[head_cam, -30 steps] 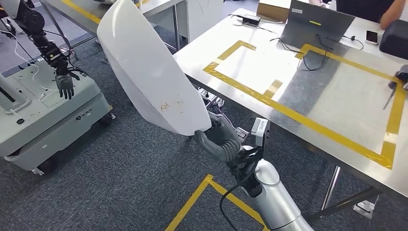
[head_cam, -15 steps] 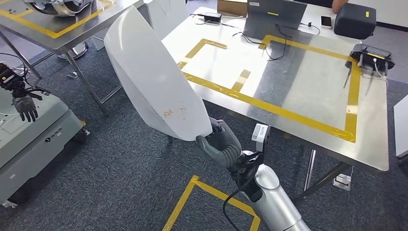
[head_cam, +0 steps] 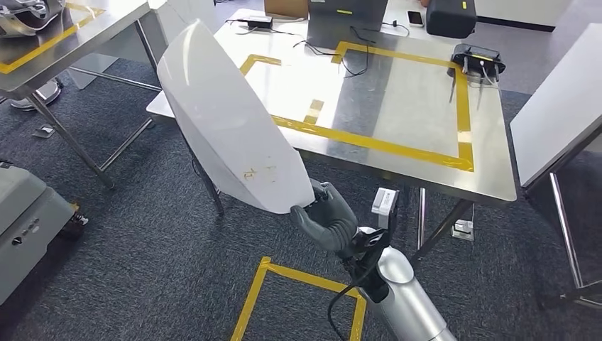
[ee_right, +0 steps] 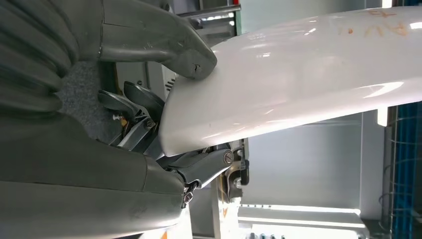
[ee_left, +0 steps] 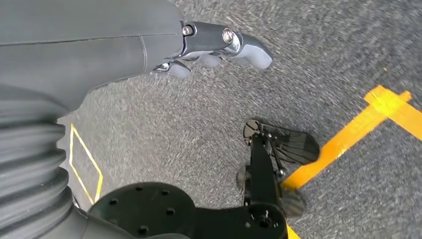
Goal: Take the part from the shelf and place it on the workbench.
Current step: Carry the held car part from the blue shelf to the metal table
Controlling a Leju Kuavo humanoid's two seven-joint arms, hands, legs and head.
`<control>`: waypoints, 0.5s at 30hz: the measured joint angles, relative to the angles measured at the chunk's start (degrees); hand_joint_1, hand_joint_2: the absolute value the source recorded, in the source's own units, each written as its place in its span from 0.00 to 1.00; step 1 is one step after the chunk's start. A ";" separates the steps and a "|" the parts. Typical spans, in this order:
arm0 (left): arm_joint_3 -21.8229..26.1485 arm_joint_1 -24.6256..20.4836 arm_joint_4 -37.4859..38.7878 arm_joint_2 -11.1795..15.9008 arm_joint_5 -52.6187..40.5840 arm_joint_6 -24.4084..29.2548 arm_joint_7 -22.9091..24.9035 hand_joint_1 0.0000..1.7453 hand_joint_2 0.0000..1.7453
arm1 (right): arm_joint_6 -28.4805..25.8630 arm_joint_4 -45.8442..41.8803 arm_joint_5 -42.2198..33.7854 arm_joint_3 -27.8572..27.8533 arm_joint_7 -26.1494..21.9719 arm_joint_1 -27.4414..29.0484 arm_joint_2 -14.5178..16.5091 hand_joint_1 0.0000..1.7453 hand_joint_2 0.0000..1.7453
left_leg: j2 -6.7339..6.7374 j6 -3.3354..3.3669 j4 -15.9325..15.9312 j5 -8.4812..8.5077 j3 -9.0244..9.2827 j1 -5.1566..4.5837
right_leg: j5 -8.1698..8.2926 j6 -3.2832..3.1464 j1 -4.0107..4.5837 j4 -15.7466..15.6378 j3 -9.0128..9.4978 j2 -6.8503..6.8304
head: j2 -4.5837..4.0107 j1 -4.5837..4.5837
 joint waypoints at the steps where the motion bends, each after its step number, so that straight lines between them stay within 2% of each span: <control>1: 0.01 -0.05 0.00 -0.03 -0.17 0.14 0.01 0.00 1.00 | 0.00 -0.01 0.01 0.01 0.00 -0.05 0.00 1.00 1.00 | 0.50 -0.21 0.03 -0.07 0.06 -0.10 | 0.62 -0.44 0.28 -2.71 1.46 -0.83 | 0.00 -0.01; 2: 0.01 -0.10 -0.01 -0.05 -0.48 0.35 0.06 0.00 1.00 | 0.01 -0.01 0.04 0.01 0.00 -0.09 0.00 1.00 1.00 | 0.99 -0.47 0.04 -0.11 0.12 -0.15 | 0.76 -0.82 0.53 -4.04 2.06 -1.27 | 0.00 -0.02; 4: 0.01 -0.20 -0.03 -0.11 -1.42 0.90 0.33 0.00 1.00 | 0.02 -0.01 0.17 -0.01 0.02 -0.13 -0.01 1.00 1.00 | 1.92 -1.06 -0.10 -0.10 0.32 -0.16 | 1.00 -1.45 0.65 -4.47 1.88 -0.17 | 0.00 -0.02; 5: 0.01 -0.26 -0.05 -0.15 -1.89 1.14 0.53 0.00 1.00 | 0.04 -0.01 0.25 -0.02 0.02 -0.13 0.01 1.00 1.00 | 1.55 -1.39 0.03 -0.27 0.32 -0.08 | 1.25 -1.72 0.51 -4.74 1.91 0.38 | 0.00 -0.03; 7: 0.01 -0.28 -0.08 -0.20 -2.61 1.50 0.79 0.00 1.00 | 0.08 -0.02 0.33 -0.01 0.04 -0.30 0.05 1.00 1.00 | -1.31 -2.08 2.85 -2.25 -0.82 0.11 | 1.79 -2.30 -0.01 -5.30 2.05 1.49 | 0.00 -0.05; 8: 0.01 -0.21 -0.08 -0.16 -2.86 1.63 0.83 0.00 1.00 | 0.09 -0.01 0.35 -0.01 0.05 -0.38 0.10 1.00 1.00 | -3.12 -2.38 5.93 -3.99 -2.16 0.27 | 1.94 -2.44 -0.20 -5.40 2.06 2.01 | 0.00 -0.06; 9: 0.01 -0.08 -0.07 -0.09 -3.03 1.72 0.84 0.00 1.00 | 0.09 0.01 0.36 -0.01 0.08 -0.46 0.14 1.00 1.00 | -4.20 -2.61 9.77 -5.86 -3.86 0.35 | 2.01 -2.55 -0.32 -5.40 2.00 2.64 | 0.00 -0.07; 10: 0.00 0.08 -0.05 -0.01 -3.18 1.78 0.86 0.00 1.00 | 0.09 0.07 0.36 -0.01 0.08 -0.46 0.18 1.00 1.00 | -4.61 -2.81 13.28 -7.18 -5.45 0.43 | 2.05 -2.55 -0.40 -5.37 1.95 3.33 | 0.00 -0.07; 11: -0.02 0.21 -0.05 0.06 -3.39 1.86 0.92 0.00 1.00 | 0.09 0.14 0.37 -0.01 0.09 -0.44 0.19 1.00 1.00 | -4.69 -2.97 15.24 -7.47 -6.38 0.52 | 2.08 -2.51 -0.48 -5.31 1.92 4.05 | 0.00 -0.07; 12: -0.05 0.30 -0.04 0.10 -3.76 1.96 0.99 0.00 1.00 | 0.09 0.21 0.39 -0.01 0.11 -0.43 0.19 1.00 1.00 | -4.73 -3.11 15.18 -6.65 -6.40 0.65 | 2.10 -2.40 -0.59 -5.22 1.91 4.83 | 0.00 -0.07; 13: -0.13 0.33 -0.05 0.13 -4.31 2.10 1.08 0.00 1.00 | 0.09 0.27 0.40 -0.01 0.14 -0.43 0.20 1.00 1.00 | -4.94 -3.27 12.72 -4.79 -5.28 0.86 | 2.09 -2.20 -0.76 -5.06 1.90 5.63 | 0.00 -0.07; 14: -0.22 0.33 -0.05 0.14 -4.91 2.28 1.19 0.00 1.00 | 0.09 0.30 0.41 -0.01 0.17 -0.46 0.21 1.00 1.00 | -5.71 -3.50 8.78 -2.67 -3.47 1.18 | 2.01 -1.92 -0.94 -4.81 1.87 6.39 | 0.00 -0.07; 15: -0.36 0.34 -0.02 0.13 -5.51 2.45 1.28 0.00 1.00 | 0.10 0.30 0.41 -0.01 0.20 -0.51 0.23 1.00 1.00 | -7.10 -3.71 4.90 -1.28 -1.70 1.44 | 1.91 -1.49 -1.04 -4.46 1.71 7.12 | 0.00 -0.11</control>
